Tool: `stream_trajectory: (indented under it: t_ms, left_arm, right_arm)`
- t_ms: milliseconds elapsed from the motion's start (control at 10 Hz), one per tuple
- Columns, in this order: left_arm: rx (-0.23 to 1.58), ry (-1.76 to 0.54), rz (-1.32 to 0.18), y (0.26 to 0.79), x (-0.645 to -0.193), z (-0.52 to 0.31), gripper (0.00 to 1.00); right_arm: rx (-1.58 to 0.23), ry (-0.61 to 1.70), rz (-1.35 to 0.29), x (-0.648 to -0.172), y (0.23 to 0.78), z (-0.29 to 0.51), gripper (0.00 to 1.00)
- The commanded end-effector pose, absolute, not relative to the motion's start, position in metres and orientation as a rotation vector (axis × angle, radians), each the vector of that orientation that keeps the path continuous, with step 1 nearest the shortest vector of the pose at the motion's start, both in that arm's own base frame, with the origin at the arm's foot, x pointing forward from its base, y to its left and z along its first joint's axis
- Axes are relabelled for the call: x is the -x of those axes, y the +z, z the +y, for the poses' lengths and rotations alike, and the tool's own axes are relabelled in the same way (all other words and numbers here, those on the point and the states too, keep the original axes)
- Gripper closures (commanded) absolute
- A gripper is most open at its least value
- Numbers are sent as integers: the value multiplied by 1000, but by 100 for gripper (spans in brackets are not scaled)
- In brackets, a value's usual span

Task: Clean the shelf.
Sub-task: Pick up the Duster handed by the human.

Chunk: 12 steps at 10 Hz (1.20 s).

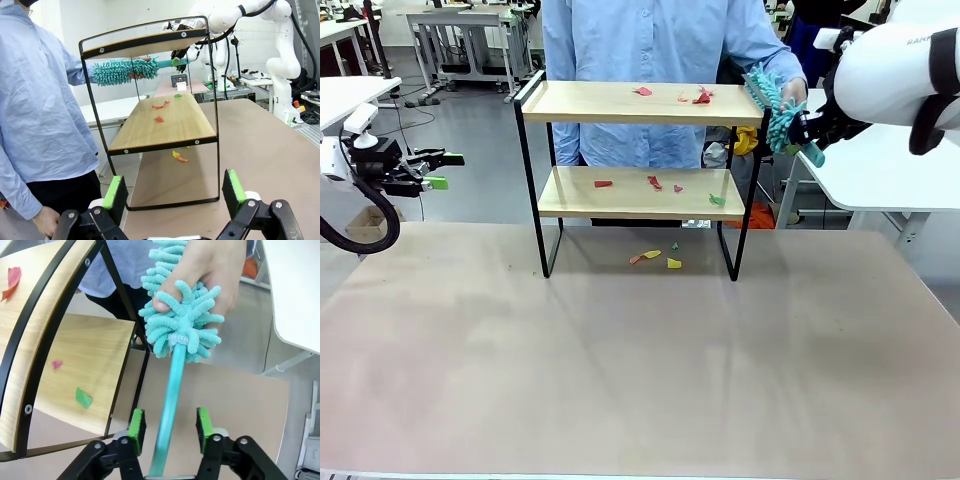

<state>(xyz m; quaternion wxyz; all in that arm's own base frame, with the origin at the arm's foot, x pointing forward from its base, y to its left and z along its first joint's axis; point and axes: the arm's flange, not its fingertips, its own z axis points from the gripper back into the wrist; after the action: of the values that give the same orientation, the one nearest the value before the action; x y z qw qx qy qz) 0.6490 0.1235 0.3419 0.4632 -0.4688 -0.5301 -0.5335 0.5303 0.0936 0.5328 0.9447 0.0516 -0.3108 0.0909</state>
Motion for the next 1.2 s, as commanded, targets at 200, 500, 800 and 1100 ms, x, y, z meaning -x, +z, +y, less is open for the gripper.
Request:
stream_trajectory:
  t_ms: [200, 500, 800, 1100]
  left_arm:
    - [1148, -1326, -1300, 344, -647, 124, 0]
    - [1148, -1326, -1300, 344, -647, 124, 0]
    - [1148, -1326, -1300, 344, -647, 124, 0]
    - [1148, -1326, -1300, 344, -647, 124, 0]
  right_arm:
    - [-79, 136, -598, -529, 543, 98, 100]
    - [-44, 60, -583, -525, 546, 100, 100]
    - [-38, 18, -689, -528, 543, 99, 100]
    - [-66, 78, -583, -526, 538, 91, 100]
